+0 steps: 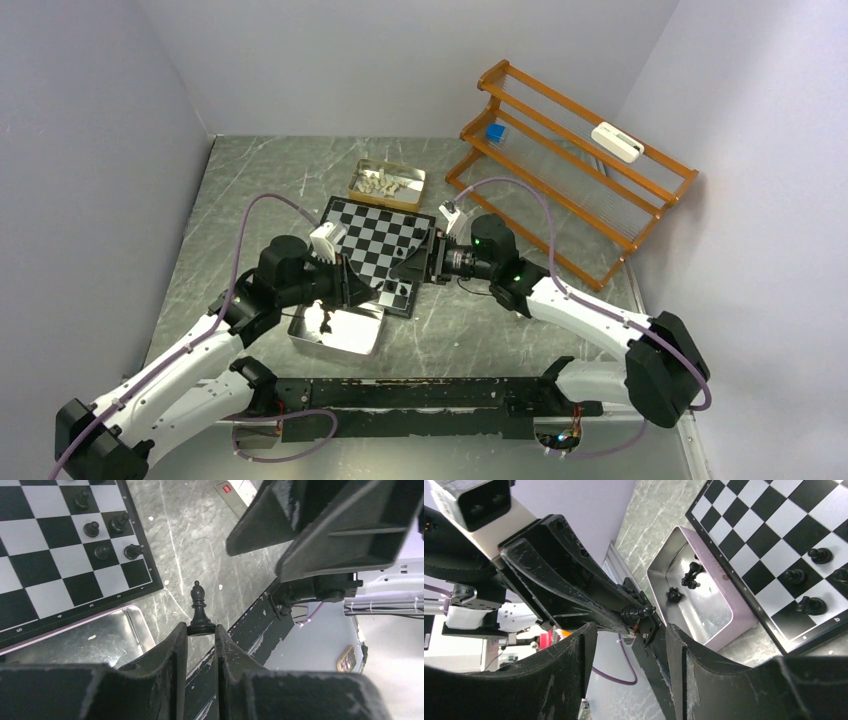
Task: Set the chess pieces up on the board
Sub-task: Place the chess piece on the chessboard.
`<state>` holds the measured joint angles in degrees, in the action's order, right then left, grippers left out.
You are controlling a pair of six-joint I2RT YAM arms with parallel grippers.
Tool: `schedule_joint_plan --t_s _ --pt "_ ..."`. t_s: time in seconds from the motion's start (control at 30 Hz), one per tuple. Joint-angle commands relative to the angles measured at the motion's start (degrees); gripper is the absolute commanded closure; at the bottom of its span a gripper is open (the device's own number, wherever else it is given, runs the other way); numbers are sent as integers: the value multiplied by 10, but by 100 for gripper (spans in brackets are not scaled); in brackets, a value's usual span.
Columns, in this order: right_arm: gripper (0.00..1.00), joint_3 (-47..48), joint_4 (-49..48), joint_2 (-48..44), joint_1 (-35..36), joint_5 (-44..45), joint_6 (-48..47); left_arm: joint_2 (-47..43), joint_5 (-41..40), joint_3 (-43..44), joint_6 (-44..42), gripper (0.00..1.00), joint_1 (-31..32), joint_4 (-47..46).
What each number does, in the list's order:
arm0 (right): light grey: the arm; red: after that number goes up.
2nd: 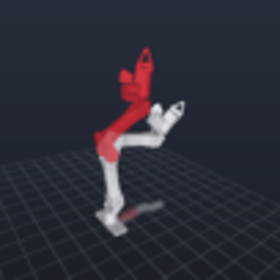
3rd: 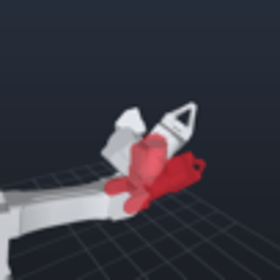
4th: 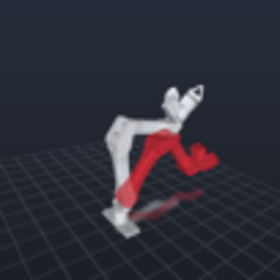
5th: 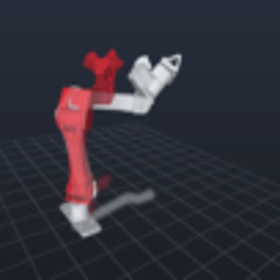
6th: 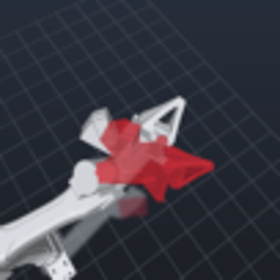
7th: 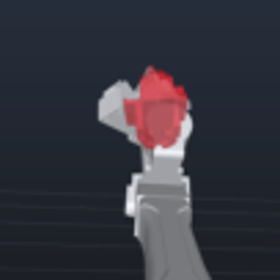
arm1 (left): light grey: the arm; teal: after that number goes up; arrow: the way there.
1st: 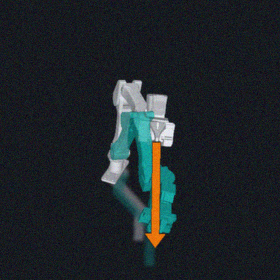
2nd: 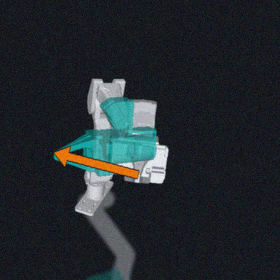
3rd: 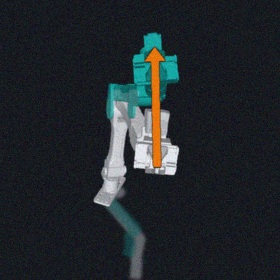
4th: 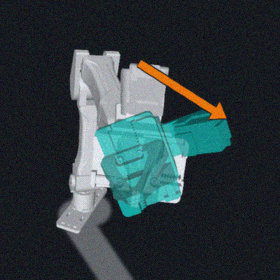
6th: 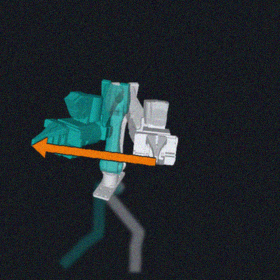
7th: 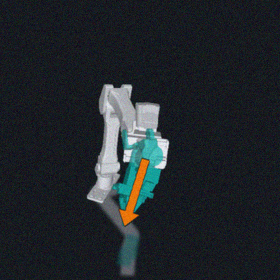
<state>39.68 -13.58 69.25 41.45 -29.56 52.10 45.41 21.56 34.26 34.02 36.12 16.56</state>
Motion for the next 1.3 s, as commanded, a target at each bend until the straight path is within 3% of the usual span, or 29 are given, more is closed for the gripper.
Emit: schedule_joint_plan --t_s 0.0,0.5,0.7,1.0,1.1,1.27 --pt "43 5 -26 17 -2 -38 36 0 40 12 -13 81 3 -48" --pt "43 -6 -107 84 -1 -102 83 12 62 9 -5 82 4 -83" --pt "52 -7 -120 89 -1 -109 90 15 62 6 -6 83 4 -87" --pt "57 -15 -141 95 -1 -112 100 12 75 -4 3 84 4 -110" --pt "64 -19 -149 90 -1 -108 104 10 75 -7 3 84 4 -111" --pt "83 -30 -168 80 -1 -98 112 9 75 -9 2 84 4 -109"
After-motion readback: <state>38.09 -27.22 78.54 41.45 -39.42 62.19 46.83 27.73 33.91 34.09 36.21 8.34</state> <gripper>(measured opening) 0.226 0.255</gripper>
